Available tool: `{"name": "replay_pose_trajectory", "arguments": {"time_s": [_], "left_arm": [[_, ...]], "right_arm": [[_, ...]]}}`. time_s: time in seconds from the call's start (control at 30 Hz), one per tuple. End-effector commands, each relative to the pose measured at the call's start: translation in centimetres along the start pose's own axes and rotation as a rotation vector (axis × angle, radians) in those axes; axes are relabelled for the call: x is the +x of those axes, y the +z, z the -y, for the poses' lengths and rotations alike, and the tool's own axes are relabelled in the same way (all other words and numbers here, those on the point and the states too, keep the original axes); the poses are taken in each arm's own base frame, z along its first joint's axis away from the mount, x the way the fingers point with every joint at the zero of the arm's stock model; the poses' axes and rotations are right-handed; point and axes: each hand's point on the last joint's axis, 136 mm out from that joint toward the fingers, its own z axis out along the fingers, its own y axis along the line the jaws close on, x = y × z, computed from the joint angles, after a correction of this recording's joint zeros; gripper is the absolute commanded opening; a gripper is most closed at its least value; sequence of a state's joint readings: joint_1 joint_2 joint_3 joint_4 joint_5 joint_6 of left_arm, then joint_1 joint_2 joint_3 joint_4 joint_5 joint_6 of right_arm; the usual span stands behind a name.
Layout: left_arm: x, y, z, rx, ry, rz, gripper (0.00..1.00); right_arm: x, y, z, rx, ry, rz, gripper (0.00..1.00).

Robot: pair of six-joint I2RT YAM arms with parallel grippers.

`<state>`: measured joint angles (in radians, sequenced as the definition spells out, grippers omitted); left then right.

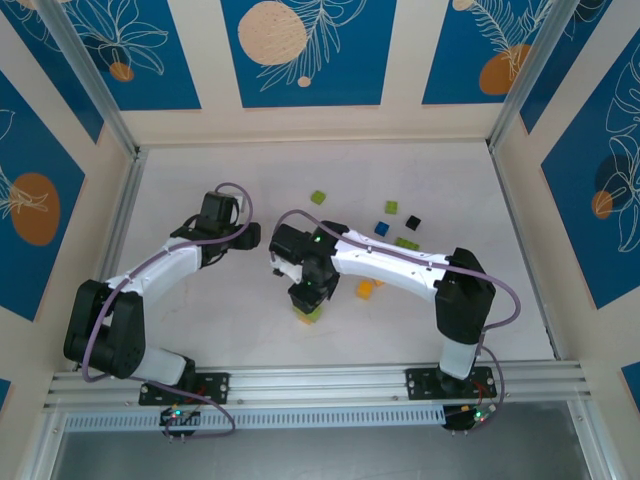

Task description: Assemble a carrot with lego

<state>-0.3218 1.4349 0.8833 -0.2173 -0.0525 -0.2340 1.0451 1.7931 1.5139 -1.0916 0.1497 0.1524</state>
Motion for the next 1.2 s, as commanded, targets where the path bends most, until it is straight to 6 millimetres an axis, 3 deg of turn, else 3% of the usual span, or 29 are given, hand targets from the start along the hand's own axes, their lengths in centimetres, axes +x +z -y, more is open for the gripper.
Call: {"name": "replay_pose_trajectory", "arguments": {"time_s": [0.0,0.7,1.17], "left_arm": [[-0.2,-0.6,-0.4,-0.001,-0.013,0.012,0.67],[-0.2,-0.8,-0.4,-0.001,-0.012,0.017,0.67],[-0.2,-0.7,-0.4,0.001,-0.010,0.017,0.67]], "right_arm": [[1.7,0.0,0.0,-0.009,-0.010,-0.048,0.32],[1.3,-0.5,-0.9,-0.094,-0.074,-0.013,0.33],[0.8,-0.7,0.2,-0.039,0.102,-0.006,0.33]]}}
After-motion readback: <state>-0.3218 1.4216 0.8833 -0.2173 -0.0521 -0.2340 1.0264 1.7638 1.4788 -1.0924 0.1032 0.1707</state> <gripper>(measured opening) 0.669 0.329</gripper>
